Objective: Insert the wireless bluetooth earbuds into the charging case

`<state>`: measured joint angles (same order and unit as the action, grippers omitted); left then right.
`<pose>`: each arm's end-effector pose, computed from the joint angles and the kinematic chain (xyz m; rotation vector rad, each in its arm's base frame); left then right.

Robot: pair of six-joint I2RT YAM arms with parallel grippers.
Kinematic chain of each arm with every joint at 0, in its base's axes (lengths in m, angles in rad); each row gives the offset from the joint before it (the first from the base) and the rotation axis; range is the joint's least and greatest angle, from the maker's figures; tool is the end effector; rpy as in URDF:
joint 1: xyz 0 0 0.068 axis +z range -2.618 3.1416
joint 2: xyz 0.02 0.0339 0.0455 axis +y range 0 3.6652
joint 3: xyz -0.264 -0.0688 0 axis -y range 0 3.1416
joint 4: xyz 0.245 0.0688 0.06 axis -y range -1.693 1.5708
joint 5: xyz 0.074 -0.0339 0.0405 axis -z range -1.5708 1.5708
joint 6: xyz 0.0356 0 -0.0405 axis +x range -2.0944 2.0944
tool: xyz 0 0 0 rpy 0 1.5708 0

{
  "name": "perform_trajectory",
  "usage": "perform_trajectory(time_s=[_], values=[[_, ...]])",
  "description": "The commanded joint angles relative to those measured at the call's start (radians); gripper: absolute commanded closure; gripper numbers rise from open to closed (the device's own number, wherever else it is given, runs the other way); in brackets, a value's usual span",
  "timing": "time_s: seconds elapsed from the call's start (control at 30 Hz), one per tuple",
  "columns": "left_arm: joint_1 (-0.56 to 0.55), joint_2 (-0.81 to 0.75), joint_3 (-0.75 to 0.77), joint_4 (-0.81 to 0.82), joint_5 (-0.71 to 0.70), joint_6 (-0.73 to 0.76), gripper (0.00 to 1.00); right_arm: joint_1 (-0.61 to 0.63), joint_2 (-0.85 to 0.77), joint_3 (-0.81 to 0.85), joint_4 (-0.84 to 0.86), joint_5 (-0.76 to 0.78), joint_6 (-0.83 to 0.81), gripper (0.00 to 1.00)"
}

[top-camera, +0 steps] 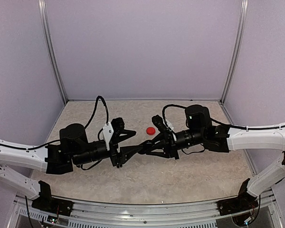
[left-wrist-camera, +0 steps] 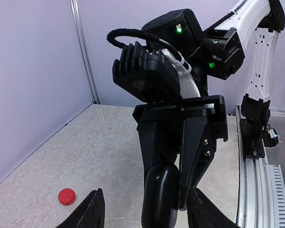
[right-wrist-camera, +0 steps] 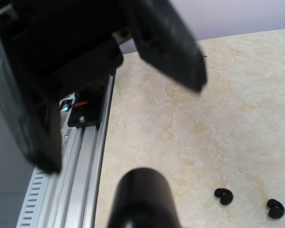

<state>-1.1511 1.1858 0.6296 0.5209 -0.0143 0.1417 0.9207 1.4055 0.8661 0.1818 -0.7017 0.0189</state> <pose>0.1105 -0.2465 0.2759 0.9912 1.3326 -0.7648 0.1708 0.2626 0.2641 -1.3280 1.5780 1.2803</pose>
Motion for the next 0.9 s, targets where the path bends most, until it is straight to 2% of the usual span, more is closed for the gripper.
perform_trajectory(time_s=[0.0,0.33,0.87], values=[[0.002,0.038,0.045,-0.051,0.046,0.001,0.41,0.01,-0.029,-0.007,0.021,-0.012,-0.006,0.95],[0.033,0.055,0.059,-0.048,-0.06,-0.039,0.46,0.012,-0.058,-0.02,0.025,-0.06,-0.008,0.96],[0.081,-0.022,0.035,-0.025,-0.103,-0.097,0.47,0.014,-0.058,-0.026,0.009,-0.071,-0.042,0.99]])
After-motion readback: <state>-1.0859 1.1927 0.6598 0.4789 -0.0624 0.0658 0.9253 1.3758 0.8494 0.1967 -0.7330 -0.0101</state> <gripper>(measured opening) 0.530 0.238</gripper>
